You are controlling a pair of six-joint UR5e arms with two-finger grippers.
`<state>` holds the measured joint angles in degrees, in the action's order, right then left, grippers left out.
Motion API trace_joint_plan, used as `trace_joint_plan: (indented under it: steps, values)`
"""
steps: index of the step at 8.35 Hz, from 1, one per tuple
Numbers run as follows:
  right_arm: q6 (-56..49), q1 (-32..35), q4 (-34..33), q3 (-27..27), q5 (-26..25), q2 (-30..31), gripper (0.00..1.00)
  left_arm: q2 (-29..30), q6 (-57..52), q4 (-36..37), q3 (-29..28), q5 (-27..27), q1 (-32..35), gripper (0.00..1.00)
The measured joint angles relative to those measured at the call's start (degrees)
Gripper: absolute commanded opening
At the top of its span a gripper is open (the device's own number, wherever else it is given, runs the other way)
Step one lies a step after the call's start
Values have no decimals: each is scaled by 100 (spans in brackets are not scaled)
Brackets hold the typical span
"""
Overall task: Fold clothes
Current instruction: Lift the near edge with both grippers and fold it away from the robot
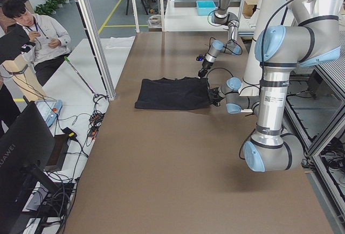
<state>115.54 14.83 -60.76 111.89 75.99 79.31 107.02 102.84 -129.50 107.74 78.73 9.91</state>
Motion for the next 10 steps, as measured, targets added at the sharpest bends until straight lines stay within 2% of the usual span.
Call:
trace_joint_plan:
  steps: [1, 3, 5, 7, 8, 10]
  values:
    - [3, -70, 1, 216, 2, 33, 0, -67, -2, 20, 232, 16, -2, 0]
    - [12, -394, -8, 750, -106, 158, 0, -460, -1, 310, 1118, 80, -31, 0]
    - [-38, -454, -14, 1059, -149, 180, 0, -312, -71, 1030, 1686, 547, 268, 0]
    - [-256, -155, -21, 1088, -96, 155, 0, 441, -374, 2146, 1724, 1247, 1091, 0]
    - [-448, 108, -22, 1043, -70, 119, 0, 839, -546, 2617, 1565, 1483, 1477, 0]
    - [-683, 656, -23, 644, -48, -126, 0, 1611, -853, 2991, 733, 1842, 2176, 0]
